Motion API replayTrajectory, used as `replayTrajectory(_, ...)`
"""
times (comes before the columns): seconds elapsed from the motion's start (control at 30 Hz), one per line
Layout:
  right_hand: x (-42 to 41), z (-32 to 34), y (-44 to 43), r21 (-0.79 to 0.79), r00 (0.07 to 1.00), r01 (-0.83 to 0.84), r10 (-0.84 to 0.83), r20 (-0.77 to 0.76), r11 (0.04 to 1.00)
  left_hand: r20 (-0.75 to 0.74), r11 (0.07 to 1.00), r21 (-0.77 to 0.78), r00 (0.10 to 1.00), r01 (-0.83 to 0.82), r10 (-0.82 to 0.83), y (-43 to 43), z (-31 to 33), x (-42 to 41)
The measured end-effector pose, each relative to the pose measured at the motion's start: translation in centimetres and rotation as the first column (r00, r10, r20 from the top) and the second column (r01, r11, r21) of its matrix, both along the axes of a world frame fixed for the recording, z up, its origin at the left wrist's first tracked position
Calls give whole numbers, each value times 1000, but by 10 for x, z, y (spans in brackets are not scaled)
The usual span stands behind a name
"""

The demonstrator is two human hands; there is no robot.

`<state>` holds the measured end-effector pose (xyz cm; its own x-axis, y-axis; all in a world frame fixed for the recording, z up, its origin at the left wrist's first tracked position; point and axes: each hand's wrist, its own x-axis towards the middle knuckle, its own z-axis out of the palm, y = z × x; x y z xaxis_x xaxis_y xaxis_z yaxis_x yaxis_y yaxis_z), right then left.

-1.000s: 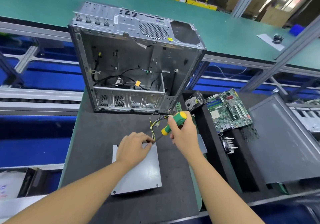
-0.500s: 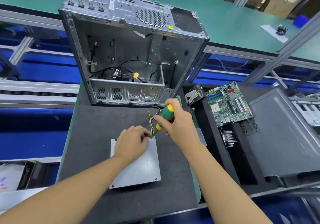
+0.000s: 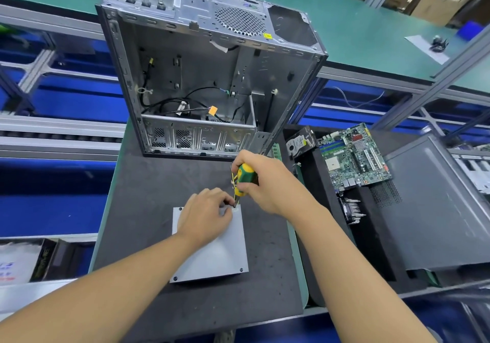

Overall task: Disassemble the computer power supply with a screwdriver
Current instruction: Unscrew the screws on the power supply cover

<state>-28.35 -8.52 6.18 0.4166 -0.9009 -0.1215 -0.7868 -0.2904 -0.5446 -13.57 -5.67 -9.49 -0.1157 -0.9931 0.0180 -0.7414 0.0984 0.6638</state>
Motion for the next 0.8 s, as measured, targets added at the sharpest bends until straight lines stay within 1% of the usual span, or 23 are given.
replayTrajectory(0.03, 0, 2, -1, 23, 1000, 16, -16, -7, 1000, 1, 1000, -2, 1000, 1, -1, 0, 0, 0)
replayTrajectory(0.1, 1, 4, -2, 89, 999, 44, -46, 25, 995, 4, 1000, 0, 1000, 3, -3, 0, 1, 0)
replayTrajectory(0.13, 3, 4, -1, 97, 998, 39, -43, 38, 994, 6, 1000, 1, 1000, 3, -3, 0, 1, 1)
replayTrajectory(0.23, 8, 4, 4, 36, 998, 31, -33, 59, 999, -2, 1000, 3, 1000, 9, -9, 0, 2, 0)
replayTrajectory(0.3, 10, 4, 4, 12, 995, 80, -81, 52, 997, 4, 1000, 1, 1000, 13, -13, 0, 1, 1)
replayTrajectory(0.37, 9, 4, 3, -46, 989, 138, -140, -46, 989, 9, 1000, -6, 1000, 14, -14, 0, 0, 1)
replayTrajectory(0.43, 9, 7, 1, -99, 973, 155, -170, -154, 983, 4, 1000, 1, 1000, 11, -11, 0, -1, 1)
replayTrajectory(0.47, 9, 8, 0, -101, 968, 153, -170, -183, 983, 2, 1000, 7, 1000, 9, -9, 0, 0, 1)
replayTrajectory(0.57, 11, 10, 1, -68, 971, 90, -102, -214, 994, 5, 1000, 11, 1000, 5, -5, 0, -1, 0)
replayTrajectory(0.63, 10, 12, 2, -51, 977, 46, -55, -206, 998, 6, 1000, 7, 1000, 2, -2, 0, -2, 0)
replayTrajectory(0.8, 3, 20, 3, 6, 982, -5, 6, -190, 1000, 18, 1000, -8, 1000, -4, 4, -1, -3, -1)
